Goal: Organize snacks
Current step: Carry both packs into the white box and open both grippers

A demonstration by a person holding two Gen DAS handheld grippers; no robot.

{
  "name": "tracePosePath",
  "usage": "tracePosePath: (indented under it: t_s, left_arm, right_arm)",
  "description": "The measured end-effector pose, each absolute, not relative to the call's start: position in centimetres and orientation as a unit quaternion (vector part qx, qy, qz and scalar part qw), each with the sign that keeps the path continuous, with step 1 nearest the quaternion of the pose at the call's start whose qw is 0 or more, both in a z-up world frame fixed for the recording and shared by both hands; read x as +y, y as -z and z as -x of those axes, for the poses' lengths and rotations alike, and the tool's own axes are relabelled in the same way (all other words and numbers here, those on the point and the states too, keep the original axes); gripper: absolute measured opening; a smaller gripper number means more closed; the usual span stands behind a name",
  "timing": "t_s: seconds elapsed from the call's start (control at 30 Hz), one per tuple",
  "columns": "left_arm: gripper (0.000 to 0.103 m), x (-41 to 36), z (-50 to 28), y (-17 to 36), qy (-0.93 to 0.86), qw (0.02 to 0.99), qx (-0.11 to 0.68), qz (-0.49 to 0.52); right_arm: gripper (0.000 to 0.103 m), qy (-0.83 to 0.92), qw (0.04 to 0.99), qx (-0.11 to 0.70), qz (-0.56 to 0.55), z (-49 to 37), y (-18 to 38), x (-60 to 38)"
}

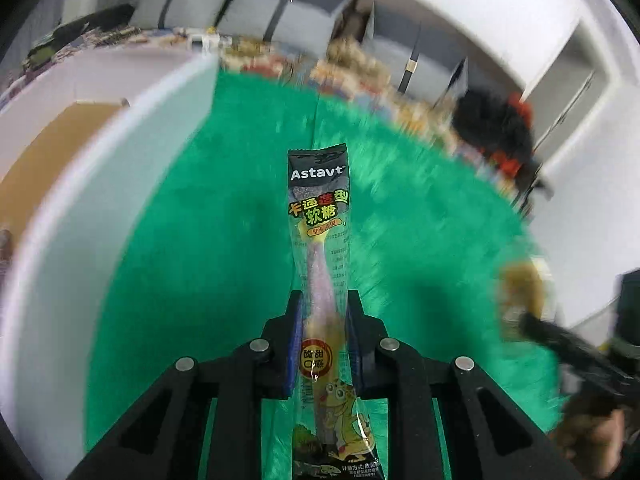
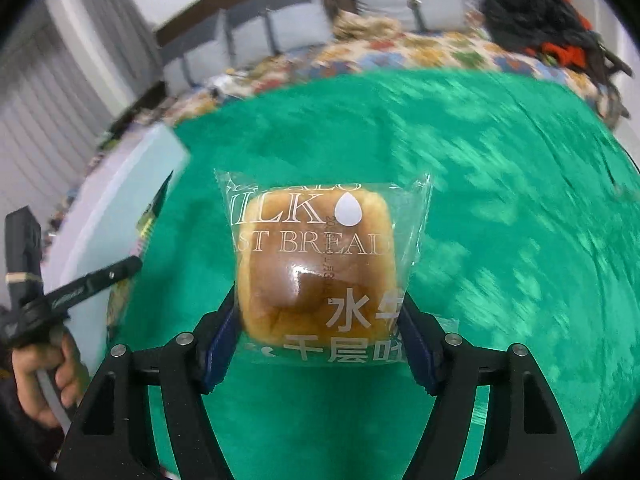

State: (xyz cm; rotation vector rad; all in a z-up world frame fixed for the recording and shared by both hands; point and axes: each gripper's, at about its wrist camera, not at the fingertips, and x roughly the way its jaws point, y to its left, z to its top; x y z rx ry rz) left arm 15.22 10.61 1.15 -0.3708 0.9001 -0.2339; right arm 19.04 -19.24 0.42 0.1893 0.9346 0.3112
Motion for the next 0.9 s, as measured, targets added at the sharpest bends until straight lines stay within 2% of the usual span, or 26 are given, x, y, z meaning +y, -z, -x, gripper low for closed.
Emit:
tracePosePath:
  t_s: [0.1,0.2,0.4,0.43,0.5,0.57,0.63,0.9]
  left_arm:
    - [0.019,15.2,-13.0,-6.6,0.1,0.899,0.383,0.187]
    - [0.019,20.9,-12.0,-9.4,0.057,0.913,0.363,0.18]
    - [0.023,31.7,-11.0,-8.7,-0.093,0.91,0.388,0.111]
    - [0.028,32.7,-10.8,-7.9,-0.115,0.906,0.395,0.098]
    - [0.066,35.0,-10.1,-6.3,-0.16,0.893,0.412,0.083]
    - [0.083,36.1,-9.1,-5.3,-0.192,0.886,0.414,0.079]
    - [0.084,36.4,-7.6,-4.9,-0.207,0.888,0.404,0.075]
    - [0.1,32.9,-5.2,-6.2,-0.253,0.888,0.384,-0.004]
  right_arm:
    - [0.074,-0.207,0.881,0.417,-0.087,-20.0,-4.6,-14.3]
    - [0.074,-0.28,0.874,0.39,-0.069,-20.9,-9.0,-7.2]
    - [0.076,-0.4,0.829,0.388,-0.047,-21.5,-12.5,7.6]
    - [0.078,-0.417,0.815,0.4,-0.044,-21.7,-12.1,10.3]
    - [0.081,-0.434,0.789,0.433,-0.037,-22.0,-10.7,13.8]
    - [0.082,-0.446,0.757,0.476,-0.032,-22.2,-8.9,16.5]
    - [0.082,-0.44,0.754,0.487,-0.024,-21.6,-8.1,17.2]
    - [0.082,-0.391,0.809,0.435,0.061,-19.1,-9.5,14.9]
